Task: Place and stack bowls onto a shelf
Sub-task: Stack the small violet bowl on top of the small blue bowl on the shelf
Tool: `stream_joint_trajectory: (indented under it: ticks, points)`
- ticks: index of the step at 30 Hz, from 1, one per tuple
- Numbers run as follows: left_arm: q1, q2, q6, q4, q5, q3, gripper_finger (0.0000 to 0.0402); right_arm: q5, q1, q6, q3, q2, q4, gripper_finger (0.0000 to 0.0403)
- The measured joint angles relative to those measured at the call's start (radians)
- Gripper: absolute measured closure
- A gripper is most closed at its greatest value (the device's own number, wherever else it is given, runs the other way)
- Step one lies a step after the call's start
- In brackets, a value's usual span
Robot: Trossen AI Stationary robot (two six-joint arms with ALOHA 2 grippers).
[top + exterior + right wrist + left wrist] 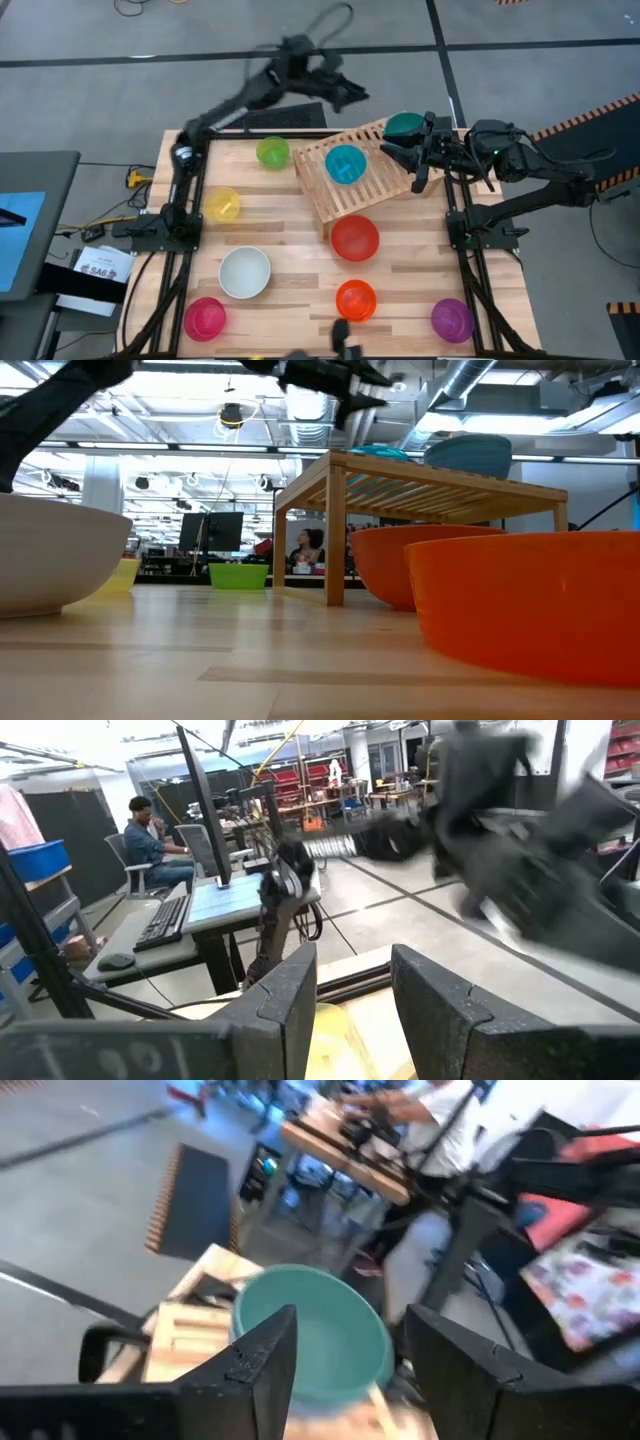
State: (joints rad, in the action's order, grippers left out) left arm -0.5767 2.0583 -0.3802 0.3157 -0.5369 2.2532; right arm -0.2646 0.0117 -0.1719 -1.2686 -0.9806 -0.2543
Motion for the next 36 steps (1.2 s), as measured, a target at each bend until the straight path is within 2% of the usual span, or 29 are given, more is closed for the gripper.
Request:
stream_joint_trajectory:
  ticks: [3, 7, 9, 11, 14, 21, 25, 28, 30, 33, 36]
  points:
    - [-0.025, -0.101, 0.076, 0.130, -0.038, -0.001, 0.0236, 0.000, 0.013, -0.001, 0.000, -0.001, -0.013, 0.0246]
    - [-0.029, -0.263, 0.227, 0.328, -0.019, -0.023, 0.0242, 0.000, 0.018, -0.002, 0.000, -0.009, -0.041, 0.0246]
    - [-0.028, -0.347, 0.277, 0.401, -0.002, -0.070, 0.0244, 0.000, 0.018, -0.002, 0.001, -0.010, -0.062, 0.0246]
    - [-0.015, -0.446, 0.302, 0.403, 0.020, -0.160, 0.0244, 0.000, 0.018, -0.002, 0.000, -0.021, -0.062, 0.0246]
    - [0.020, -0.624, 0.299, 0.294, 0.078, -0.376, 0.0245, 0.000, 0.018, -0.002, 0.002, -0.028, -0.078, 0.0246]
    - [0.136, -1.072, 0.156, -0.215, 0.223, -1.073, 0.0245, 0.000, 0.018, -0.003, 0.000, -0.049, -0.062, 0.0246]
    - [0.203, -1.257, 0.153, -0.439, 0.328, -1.340, 0.0245, 0.000, 0.018, -0.004, 0.001, -0.056, -0.055, 0.0246]
    - [0.225, -1.336, 0.147, -0.515, 0.420, -1.441, 0.0245, 0.004, 0.014, -0.048, 0.000, -0.055, -0.049, 0.0246]
    - [0.230, -1.370, 0.130, -0.525, 0.438, -1.463, 0.0245, 0.045, 0.013, -0.124, 0.000, -0.055, -0.078, 0.0246]
    - [0.230, -1.389, 0.119, -0.527, 0.438, -1.471, 0.0245, 0.207, 0.004, -0.271, 0.000, -0.051, -0.208, 0.0246]
    - [0.230, -1.387, 0.117, -0.525, 0.441, -1.471, 0.0245, 0.380, -0.050, -0.473, 0.000, -0.056, -0.427, 0.0246]
